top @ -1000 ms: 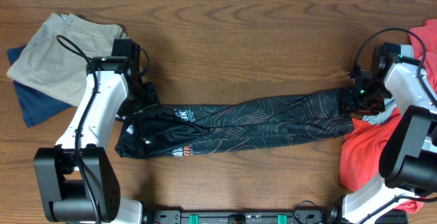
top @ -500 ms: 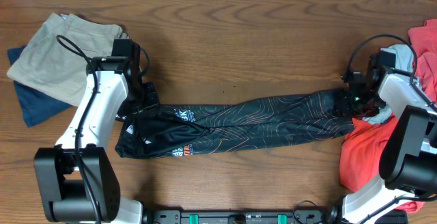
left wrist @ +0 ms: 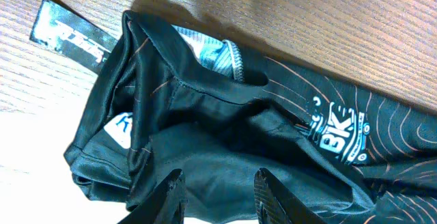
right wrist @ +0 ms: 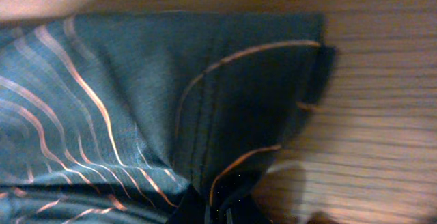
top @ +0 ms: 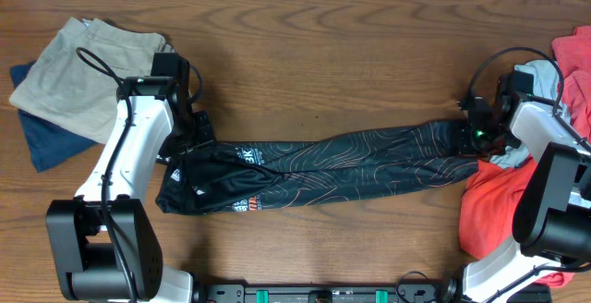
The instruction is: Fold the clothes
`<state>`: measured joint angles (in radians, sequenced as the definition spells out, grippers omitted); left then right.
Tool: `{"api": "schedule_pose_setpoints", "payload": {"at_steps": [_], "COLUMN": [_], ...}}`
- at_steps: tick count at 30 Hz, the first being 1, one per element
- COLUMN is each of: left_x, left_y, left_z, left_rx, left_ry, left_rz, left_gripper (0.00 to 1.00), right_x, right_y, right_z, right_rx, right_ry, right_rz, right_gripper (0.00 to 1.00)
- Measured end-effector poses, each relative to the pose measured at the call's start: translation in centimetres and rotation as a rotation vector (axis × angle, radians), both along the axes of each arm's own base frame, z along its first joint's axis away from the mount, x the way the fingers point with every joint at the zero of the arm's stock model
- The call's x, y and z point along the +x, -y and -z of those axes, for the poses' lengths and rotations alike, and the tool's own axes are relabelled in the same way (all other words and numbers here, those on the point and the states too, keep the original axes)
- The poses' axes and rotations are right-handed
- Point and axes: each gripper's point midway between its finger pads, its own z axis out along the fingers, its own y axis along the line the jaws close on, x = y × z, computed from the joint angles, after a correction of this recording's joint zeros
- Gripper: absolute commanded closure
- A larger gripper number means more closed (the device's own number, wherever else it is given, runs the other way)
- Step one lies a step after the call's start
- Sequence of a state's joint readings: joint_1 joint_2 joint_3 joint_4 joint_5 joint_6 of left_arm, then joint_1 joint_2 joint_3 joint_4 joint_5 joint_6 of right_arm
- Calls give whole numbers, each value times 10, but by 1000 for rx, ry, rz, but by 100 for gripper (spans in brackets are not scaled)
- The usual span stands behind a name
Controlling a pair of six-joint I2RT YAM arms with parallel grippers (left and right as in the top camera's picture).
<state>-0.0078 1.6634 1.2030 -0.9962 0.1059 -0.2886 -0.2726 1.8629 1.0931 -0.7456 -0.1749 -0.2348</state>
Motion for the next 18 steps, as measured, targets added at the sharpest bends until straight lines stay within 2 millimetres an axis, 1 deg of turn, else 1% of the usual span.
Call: {"api": "schedule_pose_setpoints", "payload": {"at_steps": [2,5,10,13,15,18], "left_x": [0,0,1,1,1,1], "left_y": [0,0,0,0,1,1], "left_z": [0,0,0,0,0,0], "left_rx": [0,0,0,-1,-4,-8], "left_ry": [0,0,2,2,2,2], "left_rz": [0,0,0,0,0,0], "left_gripper": [65,65,65,65,65,65], "right_x": [3,10,40,52,53,41], "right_y": [8,27,55,63,64,61], "right_z": [-1,-8,-37,-52,-56,-55], "right_rx": [-36,-95,-163,-182,-185,-180], "right_ry": [1,8,93,129,124,72], "right_rz": [45,116,185,199,202,199], "right_gripper": [99,99,99,99,99,99]}}
